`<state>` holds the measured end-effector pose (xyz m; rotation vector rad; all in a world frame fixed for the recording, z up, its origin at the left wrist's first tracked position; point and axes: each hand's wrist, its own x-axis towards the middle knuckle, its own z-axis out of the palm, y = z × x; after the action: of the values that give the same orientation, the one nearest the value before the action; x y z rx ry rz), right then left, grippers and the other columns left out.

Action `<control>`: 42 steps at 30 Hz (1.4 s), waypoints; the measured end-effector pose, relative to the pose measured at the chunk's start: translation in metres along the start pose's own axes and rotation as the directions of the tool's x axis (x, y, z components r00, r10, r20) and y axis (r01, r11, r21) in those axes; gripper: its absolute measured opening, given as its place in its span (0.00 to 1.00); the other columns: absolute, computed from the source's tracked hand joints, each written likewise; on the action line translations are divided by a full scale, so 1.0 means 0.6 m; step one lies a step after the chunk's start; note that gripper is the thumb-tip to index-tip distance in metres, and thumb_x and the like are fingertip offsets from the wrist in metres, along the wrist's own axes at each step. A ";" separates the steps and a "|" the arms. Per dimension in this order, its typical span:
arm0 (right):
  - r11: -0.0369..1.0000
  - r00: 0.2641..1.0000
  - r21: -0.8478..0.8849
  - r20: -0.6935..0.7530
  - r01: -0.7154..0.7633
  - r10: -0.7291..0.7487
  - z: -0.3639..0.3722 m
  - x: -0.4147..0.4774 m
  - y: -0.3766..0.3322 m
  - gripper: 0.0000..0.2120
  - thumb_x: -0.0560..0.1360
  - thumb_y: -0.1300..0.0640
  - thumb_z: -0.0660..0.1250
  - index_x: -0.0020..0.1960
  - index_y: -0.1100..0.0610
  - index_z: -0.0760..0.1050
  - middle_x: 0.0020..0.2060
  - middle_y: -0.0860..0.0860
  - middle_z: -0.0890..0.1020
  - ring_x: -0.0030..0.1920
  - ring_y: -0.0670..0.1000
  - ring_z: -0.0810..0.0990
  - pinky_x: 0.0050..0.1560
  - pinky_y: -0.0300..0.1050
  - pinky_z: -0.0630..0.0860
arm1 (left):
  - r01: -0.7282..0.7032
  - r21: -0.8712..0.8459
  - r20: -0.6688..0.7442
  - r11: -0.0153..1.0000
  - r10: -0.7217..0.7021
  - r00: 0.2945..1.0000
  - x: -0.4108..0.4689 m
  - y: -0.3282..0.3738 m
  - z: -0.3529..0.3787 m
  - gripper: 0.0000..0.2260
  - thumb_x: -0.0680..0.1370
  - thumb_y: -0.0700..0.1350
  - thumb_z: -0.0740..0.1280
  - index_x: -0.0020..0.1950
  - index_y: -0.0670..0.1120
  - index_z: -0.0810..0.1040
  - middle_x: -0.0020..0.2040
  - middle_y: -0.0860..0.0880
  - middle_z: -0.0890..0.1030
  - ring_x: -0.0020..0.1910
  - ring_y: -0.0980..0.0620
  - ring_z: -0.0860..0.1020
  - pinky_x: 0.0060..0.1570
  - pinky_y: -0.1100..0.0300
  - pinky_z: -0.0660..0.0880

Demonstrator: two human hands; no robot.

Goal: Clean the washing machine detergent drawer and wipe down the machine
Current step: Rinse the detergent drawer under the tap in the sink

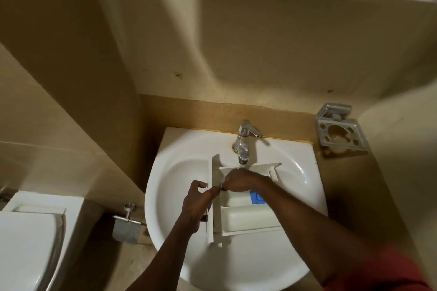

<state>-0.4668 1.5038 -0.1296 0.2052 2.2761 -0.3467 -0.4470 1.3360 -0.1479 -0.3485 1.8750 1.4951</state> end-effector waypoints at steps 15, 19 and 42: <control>0.979 0.999 0.201 -0.020 -0.021 0.026 0.009 -0.018 -0.003 0.17 0.81 0.56 0.55 0.64 0.62 0.75 0.62 0.60 0.77 0.58 0.59 0.77 0.55 0.48 0.72 | 0.015 0.012 -0.078 1.000 -0.014 0.997 -0.009 0.009 0.008 0.26 0.59 0.61 0.72 0.52 0.54 0.72 0.45 0.43 0.81 0.45 0.45 0.79 0.40 0.47 0.83; 0.909 0.994 0.416 -0.084 -0.034 0.075 0.011 -0.001 -0.003 0.16 0.80 0.56 0.59 0.63 0.60 0.76 0.62 0.57 0.78 0.63 0.57 0.76 0.58 0.45 0.71 | 0.017 0.018 -0.041 1.000 -0.016 0.999 -0.011 0.009 0.000 0.25 0.59 0.60 0.71 0.52 0.53 0.72 0.42 0.44 0.79 0.40 0.47 0.77 0.41 0.48 0.82; 0.535 0.935 0.840 0.258 -0.092 -0.244 -0.011 0.001 0.074 0.16 0.76 0.72 0.58 0.57 0.62 0.79 0.57 0.57 0.82 0.61 0.52 0.80 0.68 0.45 0.71 | 0.073 0.032 0.207 0.997 -0.078 0.975 -0.026 0.017 -0.011 0.29 0.70 0.70 0.65 0.57 0.47 0.76 0.52 0.47 0.81 0.46 0.49 0.79 0.35 0.60 0.76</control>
<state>-0.4607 1.5480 -0.1338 0.4918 1.5776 -1.4350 -0.4443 1.3299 -0.1296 -0.2388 1.6945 1.4006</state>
